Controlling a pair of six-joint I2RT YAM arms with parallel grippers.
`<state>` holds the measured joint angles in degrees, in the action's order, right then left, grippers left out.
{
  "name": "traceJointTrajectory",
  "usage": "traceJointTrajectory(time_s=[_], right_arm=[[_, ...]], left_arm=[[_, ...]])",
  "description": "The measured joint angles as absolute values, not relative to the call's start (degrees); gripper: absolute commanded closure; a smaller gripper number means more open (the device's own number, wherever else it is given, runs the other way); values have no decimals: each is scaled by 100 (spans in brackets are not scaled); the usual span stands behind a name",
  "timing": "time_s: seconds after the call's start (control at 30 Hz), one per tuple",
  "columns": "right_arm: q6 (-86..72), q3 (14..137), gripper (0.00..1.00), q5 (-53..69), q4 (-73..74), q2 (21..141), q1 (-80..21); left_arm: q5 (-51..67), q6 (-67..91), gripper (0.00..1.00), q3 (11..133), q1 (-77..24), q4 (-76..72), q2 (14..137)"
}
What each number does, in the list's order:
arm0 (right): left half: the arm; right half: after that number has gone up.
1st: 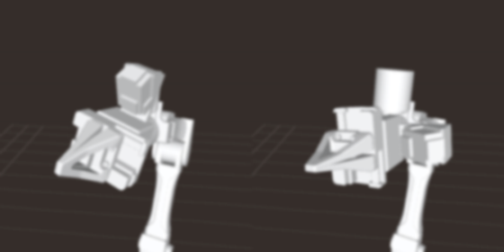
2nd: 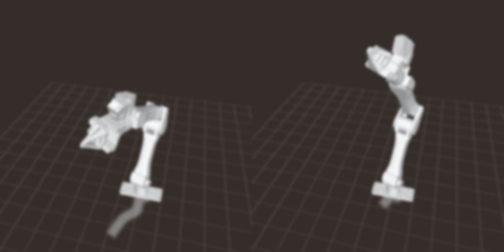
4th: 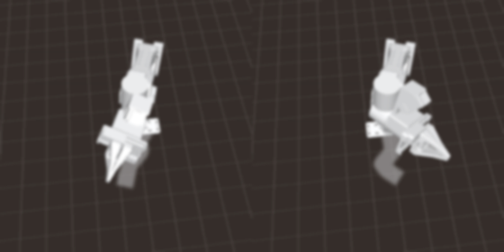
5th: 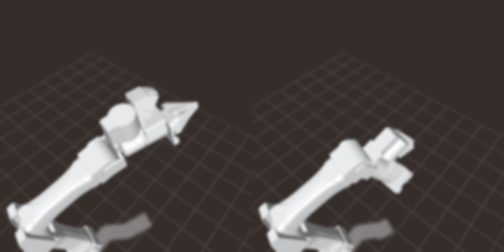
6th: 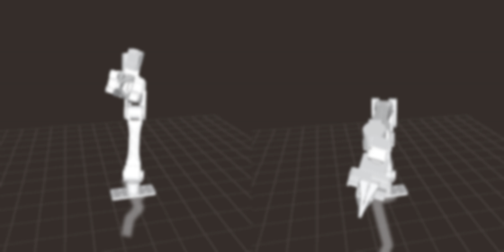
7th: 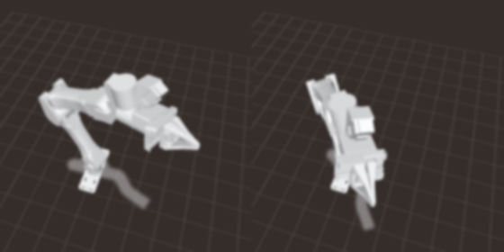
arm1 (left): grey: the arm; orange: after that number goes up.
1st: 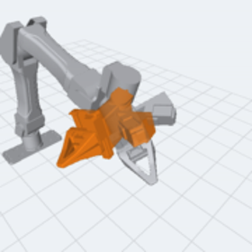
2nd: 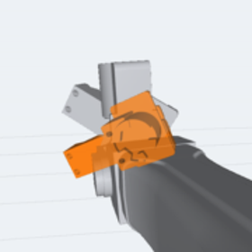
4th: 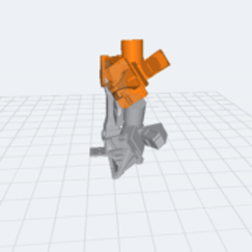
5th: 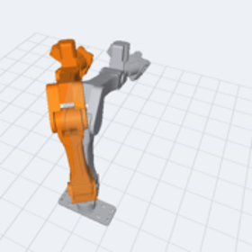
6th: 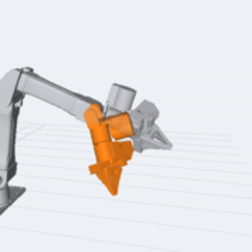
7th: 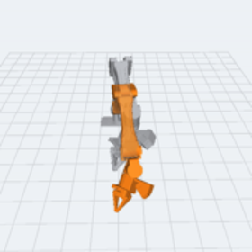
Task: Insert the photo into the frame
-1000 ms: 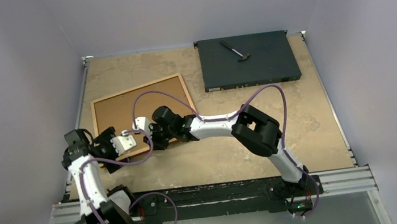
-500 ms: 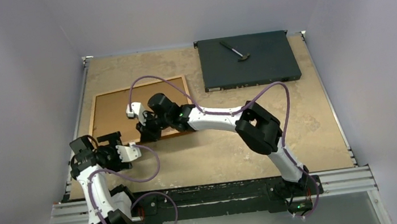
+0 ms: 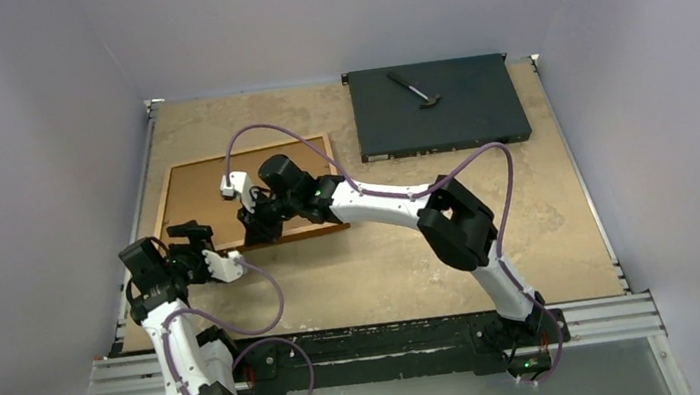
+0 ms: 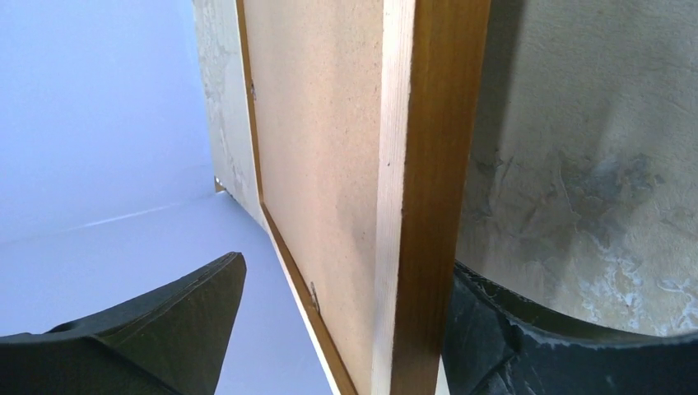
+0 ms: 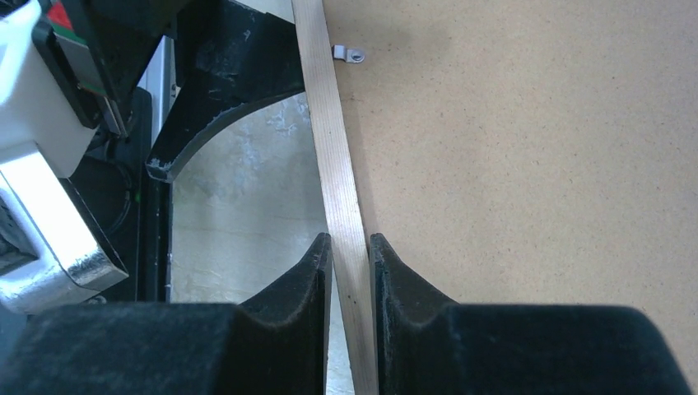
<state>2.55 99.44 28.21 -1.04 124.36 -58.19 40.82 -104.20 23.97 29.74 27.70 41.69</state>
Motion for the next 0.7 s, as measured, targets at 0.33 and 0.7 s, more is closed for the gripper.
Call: traceJointTrajectory(time_s=[0.33,0.7], right_arm=[[228,10042,100,2877,36,12436,-5804],[152,10252,93,2976,152,12392,-5728]], left_arm=[[4053,-10770,46,2318,2757,2648,4344],[4056,-10634,100,2252,2729,2300,4359]])
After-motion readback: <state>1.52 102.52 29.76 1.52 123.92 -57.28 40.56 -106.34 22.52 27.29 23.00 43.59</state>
